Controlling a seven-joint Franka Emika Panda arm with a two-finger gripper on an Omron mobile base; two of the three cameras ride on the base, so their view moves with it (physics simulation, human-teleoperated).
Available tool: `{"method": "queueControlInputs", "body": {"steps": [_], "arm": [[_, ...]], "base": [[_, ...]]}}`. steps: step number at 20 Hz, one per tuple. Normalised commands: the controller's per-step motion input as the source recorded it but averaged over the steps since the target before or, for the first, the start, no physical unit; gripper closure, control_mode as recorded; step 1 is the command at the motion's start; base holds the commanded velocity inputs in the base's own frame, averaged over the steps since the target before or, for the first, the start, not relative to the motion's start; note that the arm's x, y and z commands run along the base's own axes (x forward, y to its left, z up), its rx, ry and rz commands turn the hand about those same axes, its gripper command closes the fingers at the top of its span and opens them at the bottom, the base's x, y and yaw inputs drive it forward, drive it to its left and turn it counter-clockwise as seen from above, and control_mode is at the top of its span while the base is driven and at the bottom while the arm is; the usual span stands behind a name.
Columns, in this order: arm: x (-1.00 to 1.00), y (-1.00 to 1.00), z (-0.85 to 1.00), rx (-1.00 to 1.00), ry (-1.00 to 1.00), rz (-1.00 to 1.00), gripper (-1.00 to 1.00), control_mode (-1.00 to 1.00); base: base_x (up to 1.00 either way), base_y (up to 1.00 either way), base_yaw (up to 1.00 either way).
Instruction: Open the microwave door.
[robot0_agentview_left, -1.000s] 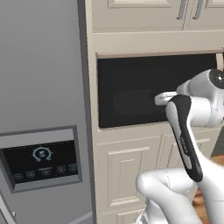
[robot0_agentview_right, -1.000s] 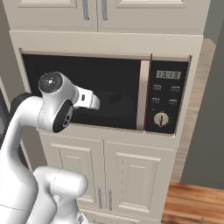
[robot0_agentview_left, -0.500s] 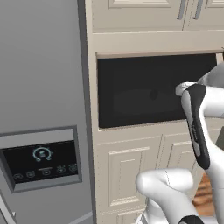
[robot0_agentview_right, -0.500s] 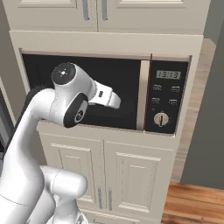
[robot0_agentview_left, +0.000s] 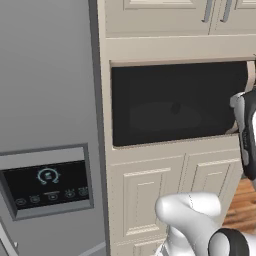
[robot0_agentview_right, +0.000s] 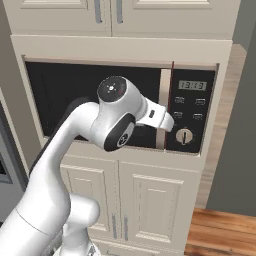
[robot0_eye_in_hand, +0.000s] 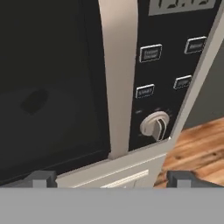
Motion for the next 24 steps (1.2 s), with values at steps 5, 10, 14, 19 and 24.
{"method": "queueControlInputs", "body": {"steps": [5, 10, 14, 19, 24], "arm": [[0.03, -0.52, 0.00, 0.00, -0.08, 0.09, -1.00, -1.00], [0.16, -0.11, 0.00, 0.00, -0.23, 0.25, -1.00, -1.00], [0.40, 0.00, 0.00, 0.00, -0.19, 0.37, -1.00, -1.00], [0.63, -0.02, 0.00, 0.00, -0.07, 0.34, -1.00, -1.00], [0.75, -0.18, 0.00, 0.00, 0.00, 0.23, -1.00, -1.00]], "base": [[0.00, 0.00, 0.00], [0.00, 0.00, 0.00], [0.00, 0.00, 0.00], [0.00, 0.00, 0.00], [0.00, 0.00, 0.00]]}}
